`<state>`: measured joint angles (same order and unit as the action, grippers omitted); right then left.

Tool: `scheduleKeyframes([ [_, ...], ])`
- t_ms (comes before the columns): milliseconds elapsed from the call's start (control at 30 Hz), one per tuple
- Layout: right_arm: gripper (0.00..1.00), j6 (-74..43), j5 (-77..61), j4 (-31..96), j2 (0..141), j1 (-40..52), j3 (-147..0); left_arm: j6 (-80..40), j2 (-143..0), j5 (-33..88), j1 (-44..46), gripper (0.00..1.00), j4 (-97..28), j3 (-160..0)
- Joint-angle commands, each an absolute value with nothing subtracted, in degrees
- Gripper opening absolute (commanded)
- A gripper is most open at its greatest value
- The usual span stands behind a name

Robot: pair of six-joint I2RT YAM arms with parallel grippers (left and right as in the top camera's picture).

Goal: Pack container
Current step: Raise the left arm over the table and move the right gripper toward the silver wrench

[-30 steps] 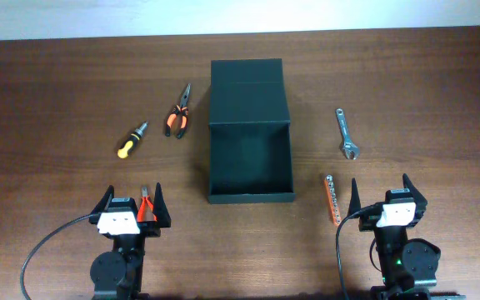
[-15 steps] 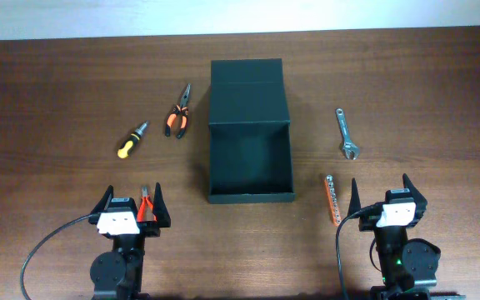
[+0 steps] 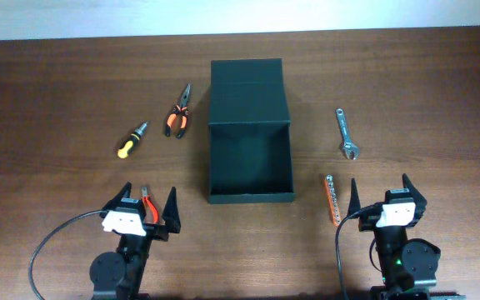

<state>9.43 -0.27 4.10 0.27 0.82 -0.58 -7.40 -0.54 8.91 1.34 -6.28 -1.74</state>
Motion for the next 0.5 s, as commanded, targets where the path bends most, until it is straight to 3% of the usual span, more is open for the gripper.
scheduleKeyframes([
  [0, 0.99, 9.6, -6.5, 4.1, 0.4, 0.4, -0.6, -10.9, -1.1, 11.7, 1.6, 0.99, -10.4, -5.6],
  [300, 0.98, 9.6, -9.9, 14.7, 2.9, 0.4, -10.1, -10.6, -14.1, 7.0, 1.6, 0.99, -19.8, -20.0],
  [467, 0.99, 9.6, -9.9, 21.5, 12.2, 0.4, -20.4, -9.1, -27.6, 6.4, 1.6, 0.99, -20.0, -29.2],
])
